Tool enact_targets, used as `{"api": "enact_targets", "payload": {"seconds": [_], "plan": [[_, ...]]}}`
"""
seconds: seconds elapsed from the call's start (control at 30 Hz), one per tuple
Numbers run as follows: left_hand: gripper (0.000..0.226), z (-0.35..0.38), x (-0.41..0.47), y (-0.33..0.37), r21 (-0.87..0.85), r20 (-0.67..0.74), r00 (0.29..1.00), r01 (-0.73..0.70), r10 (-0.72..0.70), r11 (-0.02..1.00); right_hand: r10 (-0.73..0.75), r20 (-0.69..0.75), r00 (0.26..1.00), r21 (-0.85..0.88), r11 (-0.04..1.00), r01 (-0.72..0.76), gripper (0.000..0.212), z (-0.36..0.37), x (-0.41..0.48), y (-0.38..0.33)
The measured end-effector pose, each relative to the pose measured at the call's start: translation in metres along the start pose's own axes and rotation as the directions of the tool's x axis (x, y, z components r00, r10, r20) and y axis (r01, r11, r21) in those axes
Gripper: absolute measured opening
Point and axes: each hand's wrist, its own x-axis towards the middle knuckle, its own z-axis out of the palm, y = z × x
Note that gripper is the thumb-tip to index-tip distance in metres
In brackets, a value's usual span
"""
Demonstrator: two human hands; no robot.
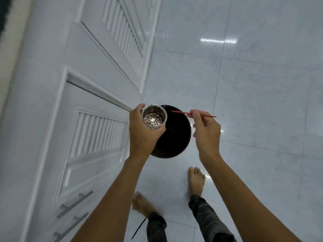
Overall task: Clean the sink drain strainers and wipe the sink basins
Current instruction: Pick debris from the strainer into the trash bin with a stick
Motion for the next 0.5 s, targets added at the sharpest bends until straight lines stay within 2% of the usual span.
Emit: {"api": "enact_targets", "payload": {"seconds": [0.13, 0.3, 0.4, 0.5], "plan": [[0.084, -0.062, 0.001, 0.059, -0.110, -0.187, 0.978, -0.119, 0.097, 0.987, -0.163, -0.063, 0.985, 0.109, 0.979, 0.169, 0.018, 0.005, -0.041, -0.084], [0.083, -0.185, -0.005, 0.130, -0.170, -0.390, 0.906, -0.248, 0.166, 0.954, -0.343, -0.055, 0.938, 0.300, 0.890, 0.344, 0.020, 0.039, -0.119, -0.198], [0.082, -0.268, -0.019, 0.139, -0.128, -0.522, 0.832, -0.295, 0.188, 0.947, -0.440, 0.006, 0.898, 0.367, 0.836, 0.407, 0.022, 0.079, -0.175, -0.245], [0.079, -0.349, -0.040, 0.111, -0.075, -0.642, 0.752, -0.255, 0.149, 0.964, -0.514, 0.132, 0.847, 0.389, 0.813, 0.433, 0.022, 0.131, -0.234, -0.260]]}}
